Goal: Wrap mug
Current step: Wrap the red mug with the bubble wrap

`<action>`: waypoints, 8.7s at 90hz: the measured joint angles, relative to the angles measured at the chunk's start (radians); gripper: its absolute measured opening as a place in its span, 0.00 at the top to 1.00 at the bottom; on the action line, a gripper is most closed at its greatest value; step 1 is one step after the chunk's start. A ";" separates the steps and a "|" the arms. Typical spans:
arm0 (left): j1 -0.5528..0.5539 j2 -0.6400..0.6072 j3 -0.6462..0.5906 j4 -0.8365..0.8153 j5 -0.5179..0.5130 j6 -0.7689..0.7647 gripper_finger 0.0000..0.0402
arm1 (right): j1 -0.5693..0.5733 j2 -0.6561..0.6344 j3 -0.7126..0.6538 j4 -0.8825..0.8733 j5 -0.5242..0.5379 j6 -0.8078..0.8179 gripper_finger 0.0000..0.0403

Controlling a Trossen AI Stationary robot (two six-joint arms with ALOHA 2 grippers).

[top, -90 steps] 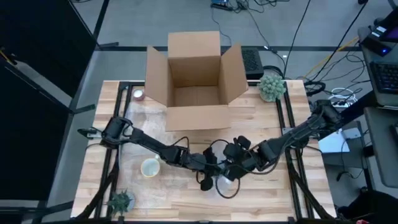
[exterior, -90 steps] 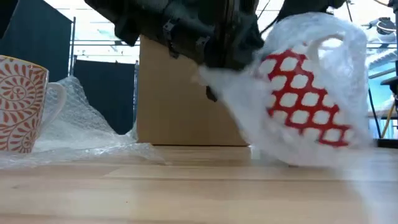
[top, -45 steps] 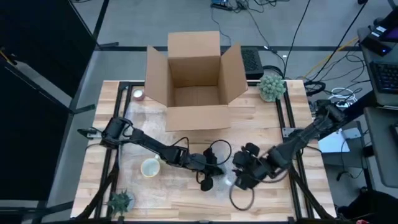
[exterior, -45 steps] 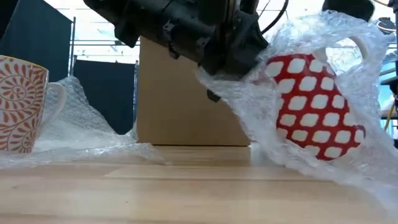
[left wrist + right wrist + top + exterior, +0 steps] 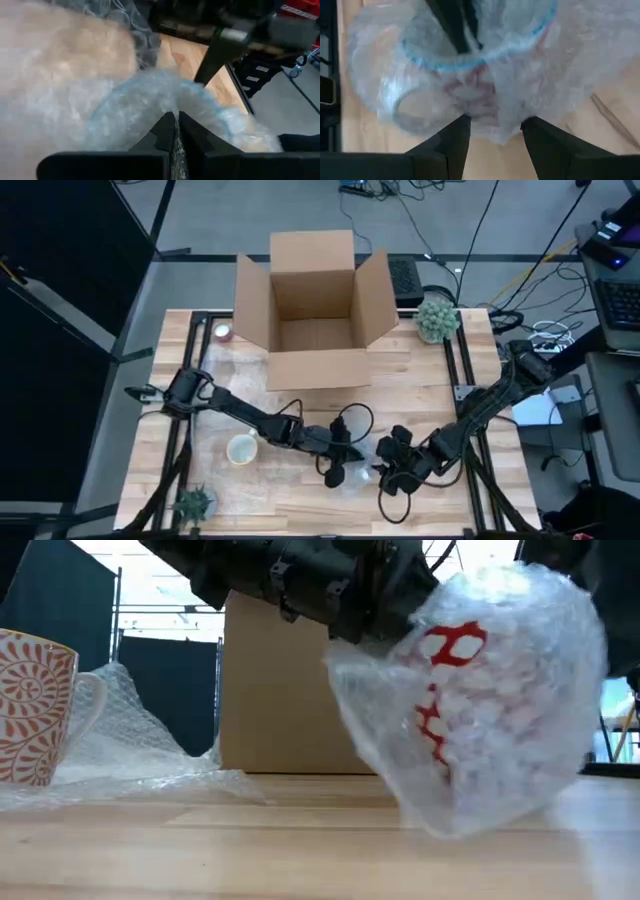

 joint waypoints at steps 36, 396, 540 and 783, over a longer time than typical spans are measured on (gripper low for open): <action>0.000 0.008 0.005 -0.014 0.000 0.003 1.00 | -0.024 -0.164 0.126 -0.371 -0.078 -0.041 0.59; -0.051 -0.113 -0.022 -0.003 -0.076 0.169 0.58 | -0.143 0.011 0.133 -0.093 -0.103 -0.262 1.00; -0.075 -0.104 -0.011 -0.268 -0.123 0.106 0.58 | -0.183 0.097 0.288 -0.128 -0.218 -0.447 1.00; -0.037 -0.065 -0.014 -0.255 -0.130 -0.027 0.58 | -0.202 0.193 0.642 -0.677 -0.277 -0.460 1.00</action>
